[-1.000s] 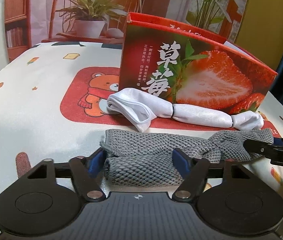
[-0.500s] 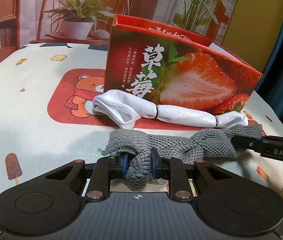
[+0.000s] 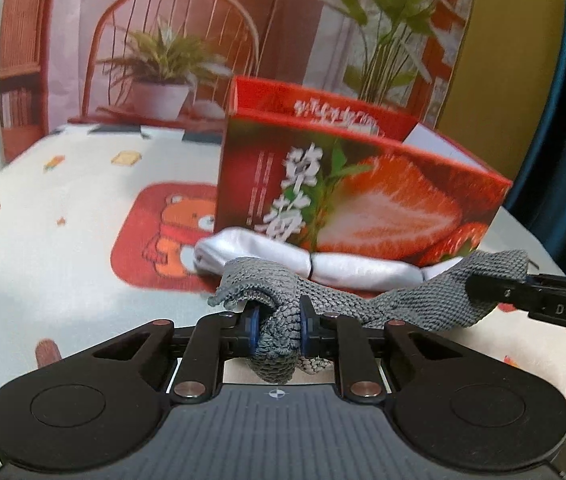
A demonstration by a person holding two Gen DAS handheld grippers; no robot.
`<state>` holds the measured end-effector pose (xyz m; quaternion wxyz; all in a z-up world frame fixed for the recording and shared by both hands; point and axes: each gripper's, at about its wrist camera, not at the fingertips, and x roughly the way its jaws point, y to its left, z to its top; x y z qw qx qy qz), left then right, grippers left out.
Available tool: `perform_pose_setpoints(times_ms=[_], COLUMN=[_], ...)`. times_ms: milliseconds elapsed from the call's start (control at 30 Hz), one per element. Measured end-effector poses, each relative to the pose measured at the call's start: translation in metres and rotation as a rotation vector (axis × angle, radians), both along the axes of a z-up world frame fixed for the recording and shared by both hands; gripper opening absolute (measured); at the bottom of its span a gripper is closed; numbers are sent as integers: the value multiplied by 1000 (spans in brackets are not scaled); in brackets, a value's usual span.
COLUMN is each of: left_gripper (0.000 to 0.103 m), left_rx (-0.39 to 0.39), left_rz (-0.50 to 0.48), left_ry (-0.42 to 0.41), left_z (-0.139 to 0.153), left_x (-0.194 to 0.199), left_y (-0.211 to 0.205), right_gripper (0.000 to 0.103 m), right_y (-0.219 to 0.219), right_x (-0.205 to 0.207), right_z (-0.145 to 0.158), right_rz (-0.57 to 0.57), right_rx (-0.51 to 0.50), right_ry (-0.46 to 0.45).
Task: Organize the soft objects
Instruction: 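Lift the grey towel with the left gripper and carry it over the box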
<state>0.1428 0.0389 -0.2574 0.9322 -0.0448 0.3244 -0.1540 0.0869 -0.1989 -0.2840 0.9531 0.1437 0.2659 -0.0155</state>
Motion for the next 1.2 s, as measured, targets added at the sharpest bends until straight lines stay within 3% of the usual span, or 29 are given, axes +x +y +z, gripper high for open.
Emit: perform_pose_setpoints(times_ms=[667, 1200], left_gripper=[19, 19], left_rx=[17, 5], left_rz=[-7, -54], left_ry=[-196, -269], left_z=[46, 84], left_x=[-3, 21], left_y=[-5, -24], right_gripper=[23, 23], right_y=[2, -22], right_x=[-3, 10], right_z=[43, 73], right_rz=[9, -32], right_rx=[-97, -122], right_ry=[-156, -224])
